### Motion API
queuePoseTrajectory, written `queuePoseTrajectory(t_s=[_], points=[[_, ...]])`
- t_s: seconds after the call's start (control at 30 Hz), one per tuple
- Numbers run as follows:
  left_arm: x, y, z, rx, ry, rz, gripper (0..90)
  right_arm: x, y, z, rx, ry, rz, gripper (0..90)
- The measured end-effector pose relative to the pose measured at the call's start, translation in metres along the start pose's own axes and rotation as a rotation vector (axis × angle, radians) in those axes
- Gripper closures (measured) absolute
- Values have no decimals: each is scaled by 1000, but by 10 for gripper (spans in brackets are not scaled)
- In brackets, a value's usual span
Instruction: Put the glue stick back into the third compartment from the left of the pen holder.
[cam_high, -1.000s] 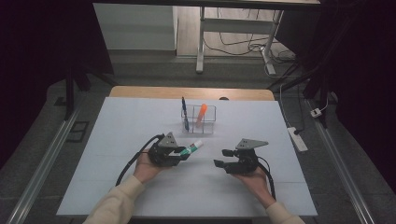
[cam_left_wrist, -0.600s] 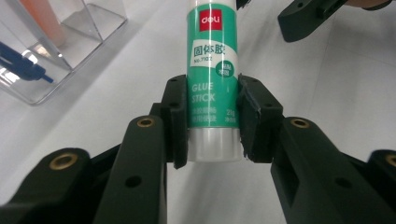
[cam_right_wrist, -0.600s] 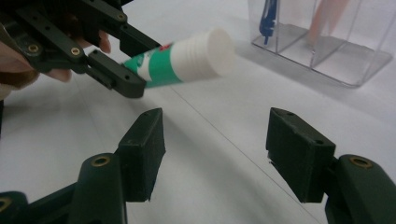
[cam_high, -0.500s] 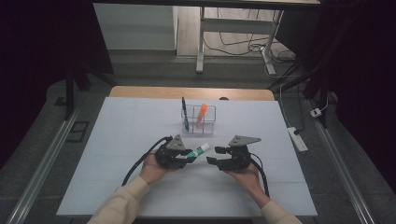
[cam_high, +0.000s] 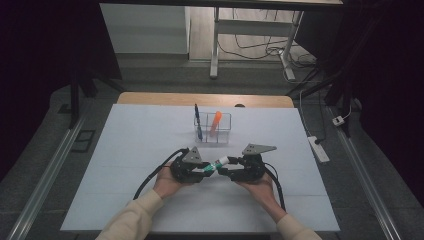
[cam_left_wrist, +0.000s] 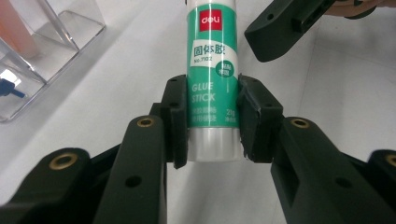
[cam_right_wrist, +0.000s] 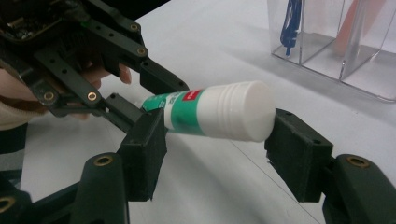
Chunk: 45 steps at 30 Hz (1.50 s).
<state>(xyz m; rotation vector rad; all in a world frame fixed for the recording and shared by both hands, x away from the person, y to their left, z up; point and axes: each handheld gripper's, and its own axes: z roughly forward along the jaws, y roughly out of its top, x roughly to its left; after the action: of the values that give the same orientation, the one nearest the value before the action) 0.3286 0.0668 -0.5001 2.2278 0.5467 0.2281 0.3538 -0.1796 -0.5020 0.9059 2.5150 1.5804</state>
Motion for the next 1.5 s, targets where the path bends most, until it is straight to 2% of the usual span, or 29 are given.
queuePoseTrajectory(t_s=[0.2,0.33,0.43,0.57,0.67,0.87,1.0,1.1,1.17,1.27,1.5], points=[[-1,0,4,14,-7,6,657,0,1,0,-25,15,39,394],[-1,0,6,21,-9,6,657,3,3,-1,-41,9,30,415],[-2,1,7,26,-6,11,657,4,4,-2,-58,0,16,468],[-4,3,9,39,4,24,658,2,5,-5,-86,23,37,536],[-6,5,11,52,21,41,658,2,6,-5,-92,29,38,544],[-8,5,13,61,25,56,658,2,7,-4,-101,55,51,585],[-9,5,15,62,28,73,654,4,10,-5,-107,86,37,629],[-9,5,15,56,30,76,649,7,11,-6,-106,88,9,640],[-9,5,14,48,43,72,637,9,11,-6,-110,85,-1,642],[-8,5,12,27,40,51,600,9,12,-8,-113,64,-18,643],[-3,4,4,5,35,12,489,7,13,-13,-133,42,-22,644]])
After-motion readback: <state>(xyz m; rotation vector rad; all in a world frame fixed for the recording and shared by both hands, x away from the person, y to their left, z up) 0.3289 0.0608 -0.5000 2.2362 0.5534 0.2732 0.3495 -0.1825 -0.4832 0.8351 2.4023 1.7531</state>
